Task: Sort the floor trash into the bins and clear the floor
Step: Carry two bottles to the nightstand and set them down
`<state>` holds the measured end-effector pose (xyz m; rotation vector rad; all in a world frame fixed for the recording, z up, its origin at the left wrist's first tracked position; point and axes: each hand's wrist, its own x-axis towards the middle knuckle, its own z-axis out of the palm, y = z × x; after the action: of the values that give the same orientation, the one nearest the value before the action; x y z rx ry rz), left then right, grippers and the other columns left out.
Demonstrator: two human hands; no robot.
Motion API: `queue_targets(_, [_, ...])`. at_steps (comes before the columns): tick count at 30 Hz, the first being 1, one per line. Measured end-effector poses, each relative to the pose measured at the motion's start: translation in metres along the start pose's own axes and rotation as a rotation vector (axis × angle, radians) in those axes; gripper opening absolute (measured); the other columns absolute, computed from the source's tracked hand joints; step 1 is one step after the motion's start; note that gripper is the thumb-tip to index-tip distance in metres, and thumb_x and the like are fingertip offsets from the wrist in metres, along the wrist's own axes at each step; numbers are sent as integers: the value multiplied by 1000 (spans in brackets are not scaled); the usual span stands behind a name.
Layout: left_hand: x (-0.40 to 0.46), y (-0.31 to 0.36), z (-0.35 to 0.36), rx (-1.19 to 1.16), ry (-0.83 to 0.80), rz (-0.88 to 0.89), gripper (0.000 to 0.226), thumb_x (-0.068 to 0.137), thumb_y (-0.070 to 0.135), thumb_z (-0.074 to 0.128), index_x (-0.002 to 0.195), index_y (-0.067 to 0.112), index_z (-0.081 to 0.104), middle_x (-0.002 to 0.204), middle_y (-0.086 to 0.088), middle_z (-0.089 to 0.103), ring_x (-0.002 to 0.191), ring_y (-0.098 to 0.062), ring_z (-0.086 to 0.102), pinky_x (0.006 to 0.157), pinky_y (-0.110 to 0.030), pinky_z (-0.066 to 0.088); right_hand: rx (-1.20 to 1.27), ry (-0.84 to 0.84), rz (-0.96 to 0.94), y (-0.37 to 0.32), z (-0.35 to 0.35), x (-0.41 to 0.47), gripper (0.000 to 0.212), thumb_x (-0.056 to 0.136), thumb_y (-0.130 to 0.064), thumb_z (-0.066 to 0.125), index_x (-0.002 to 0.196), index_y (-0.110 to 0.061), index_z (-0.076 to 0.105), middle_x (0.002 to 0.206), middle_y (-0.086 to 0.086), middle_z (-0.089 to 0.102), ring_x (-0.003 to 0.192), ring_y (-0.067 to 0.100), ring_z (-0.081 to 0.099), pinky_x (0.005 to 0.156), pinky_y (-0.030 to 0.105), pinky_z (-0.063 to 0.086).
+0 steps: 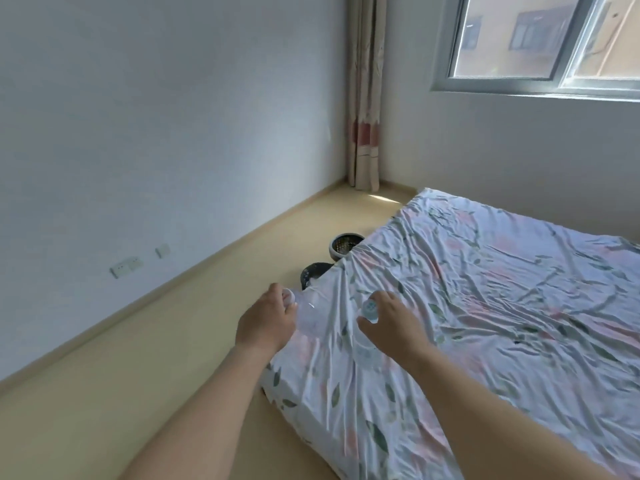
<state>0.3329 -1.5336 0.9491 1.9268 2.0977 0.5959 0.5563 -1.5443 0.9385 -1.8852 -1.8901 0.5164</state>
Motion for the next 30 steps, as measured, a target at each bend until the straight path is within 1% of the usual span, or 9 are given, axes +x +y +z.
queue_targets(3, [53,-27,-26,-22,41,-9,14,95,33,44,94,19,41,96,0,59,78,-21,52,64,-31,38,25,-21,-42,-43,20,57,38,89,-39,59,118,-17,49,115,0,53,91,18,55,74,30,44])
queue_targets(7, [113,-87,-48,-41,43,-54,15,94,36,44,95,21,45,93,5,61,80,-19,58,65,-31,45,-6,-85,-125,-109,63,124,42,89,-42,58,122,-17,48,120,-1,51,96,20,57,78,33,48])
queue_targets(10, [166,-155,-64,-42,54,-104,15,95,34,42,101,20,47,94,6,60,80,-19,57,64,-30,42,-18,-111,-164,-165,111,181,43,88,-42,57,122,-18,49,120,-2,50,98,19,56,75,30,45])
queue_targets(13, [221,-227,-82,-32,54,-134,13,94,33,41,97,21,46,94,7,59,79,-19,56,63,-30,41,5,-117,-182,-223,158,233,41,87,-41,59,119,-17,50,118,-1,53,98,20,56,81,32,47])
queue_targets(16, [275,-294,-104,-63,54,-145,13,93,34,39,93,22,45,96,7,60,80,-19,57,66,-30,45,15,-120,-173,-283,197,280,39,88,-41,60,117,-18,49,112,-3,52,89,18,55,76,30,47])
queue_targets(19, [335,-350,-139,-45,42,-135,15,96,34,38,98,22,46,95,8,58,82,-18,56,65,-29,42,5,-149,-176,-342,224,330,38,88,-43,60,115,-20,50,111,-5,52,87,16,54,74,28,47])
queue_targets(24, [444,-402,-167,-46,89,-150,17,96,33,38,100,19,47,97,4,61,83,-21,57,65,-31,41,29,-104,-148,-397,246,406,32,88,-41,60,111,-21,49,109,-5,51,87,17,55,77,32,50])
queue_targets(27, [507,-412,-154,-28,59,-131,17,97,31,38,103,18,46,103,3,61,88,-24,58,66,-30,39,41,-77,-62,-404,262,459,32,89,-40,60,111,-20,49,108,-5,50,86,17,54,78,32,50])
queue_targets(30, [582,-419,-138,-31,3,-77,16,97,32,39,103,18,46,103,3,60,86,-22,56,66,-30,40,67,-45,-1,-410,283,527,32,89,-40,59,112,-20,49,108,-5,50,85,16,53,78,32,49])
